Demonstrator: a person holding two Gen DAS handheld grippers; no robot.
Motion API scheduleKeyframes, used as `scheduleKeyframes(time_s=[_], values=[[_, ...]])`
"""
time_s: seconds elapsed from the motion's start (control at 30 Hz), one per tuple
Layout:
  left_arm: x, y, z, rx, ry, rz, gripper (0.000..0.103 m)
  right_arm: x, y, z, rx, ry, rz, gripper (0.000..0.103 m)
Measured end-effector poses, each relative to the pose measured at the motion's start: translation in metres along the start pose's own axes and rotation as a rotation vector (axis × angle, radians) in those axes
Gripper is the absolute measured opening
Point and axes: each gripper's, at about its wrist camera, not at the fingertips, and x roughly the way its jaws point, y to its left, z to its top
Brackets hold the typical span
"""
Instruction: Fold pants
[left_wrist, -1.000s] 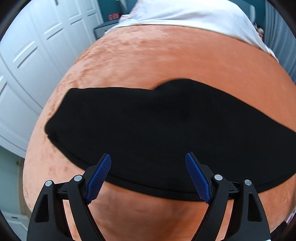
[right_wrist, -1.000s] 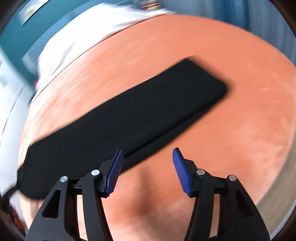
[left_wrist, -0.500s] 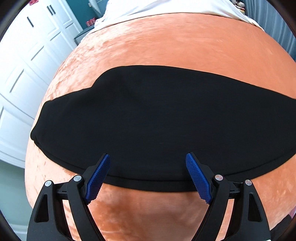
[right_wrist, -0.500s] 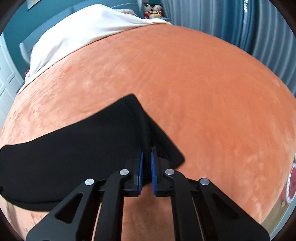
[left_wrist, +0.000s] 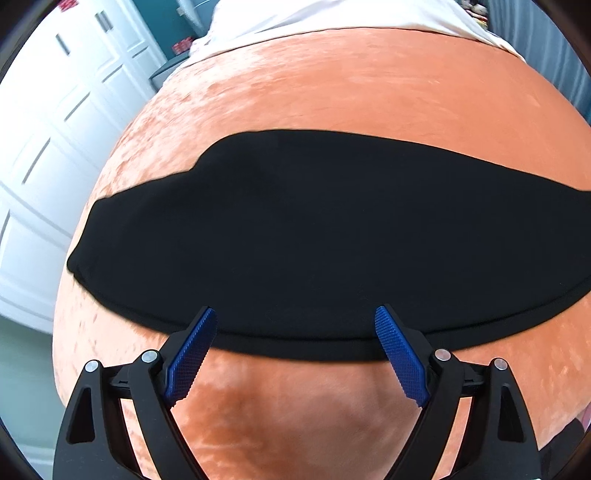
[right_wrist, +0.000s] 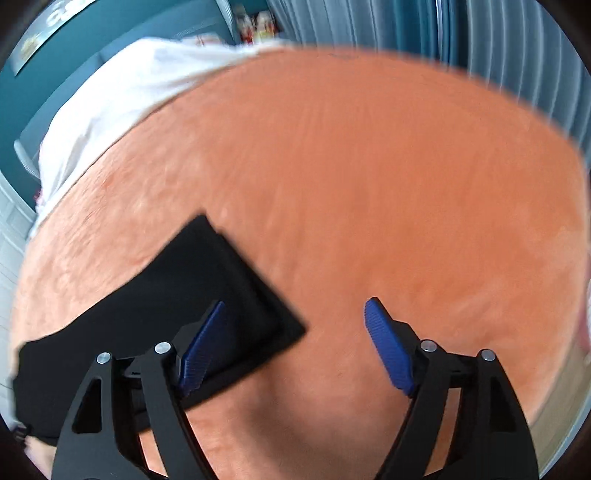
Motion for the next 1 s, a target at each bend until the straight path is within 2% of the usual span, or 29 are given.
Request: scheduleKeyframes(time_s=[0.07, 0.1, 0.13, 0.17, 0.2, 0.23, 0.3, 0.43, 0.53, 0.67, 0.83, 1.0], values=[[-0.002, 0.012, -0.005, -0.021, 0.005, 0.011, 0.085, 0.004, 0.005, -0.003, 0.000, -0.021, -0.005, 0.073], [-0.004, 0.020, -0.008, -0.030, 0.005, 0.020, 0.085, 0.006, 0.009, -0.002, -0.008, -0.015, 0.009, 0.052], [-0.005, 0.027, -0.010, -0.035, 0.006, 0.026, 0.085, 0.009, 0.011, -0.001, -0.001, -0.004, 0.015, 0.040], [-0.008, 0.037, -0.013, -0.048, 0.007, 0.037, 0.085, 0.011, 0.013, 0.000, 0.032, 0.017, 0.057, 0.021], [-0.010, 0.044, -0.016, -0.060, 0.008, 0.041, 0.085, 0.008, 0.014, 0.000, 0.053, 0.015, 0.060, 0.019], [-0.012, 0.051, -0.019, -0.070, 0.010, 0.042, 0.085, -0.001, 0.023, 0.000, 0.052, 0.000, 0.059, 0.019], [-0.015, 0.073, -0.027, -0.096, 0.011, 0.046, 0.085, -0.024, 0.049, -0.003, 0.015, -0.034, 0.109, 0.018], [-0.021, 0.110, -0.043, -0.153, 0.014, 0.032, 0.085, -0.065, 0.151, -0.023, -0.150, -0.045, 0.253, 0.018], [-0.027, 0.143, -0.057, -0.204, 0.009, 0.024, 0.085, -0.073, 0.237, -0.054, -0.272, -0.005, 0.356, 0.018], [-0.035, 0.189, -0.076, -0.267, -0.006, 0.016, 0.085, -0.061, 0.353, -0.119, -0.418, 0.095, 0.465, 0.018], [-0.038, 0.248, -0.099, -0.339, -0.014, 0.022, 0.085, -0.028, 0.448, -0.198, -0.529, 0.209, 0.486, 0.019], [-0.032, 0.299, -0.116, -0.422, -0.010, 0.016, 0.085, 0.027, 0.489, -0.259, -0.623, 0.312, 0.353, 0.020]])
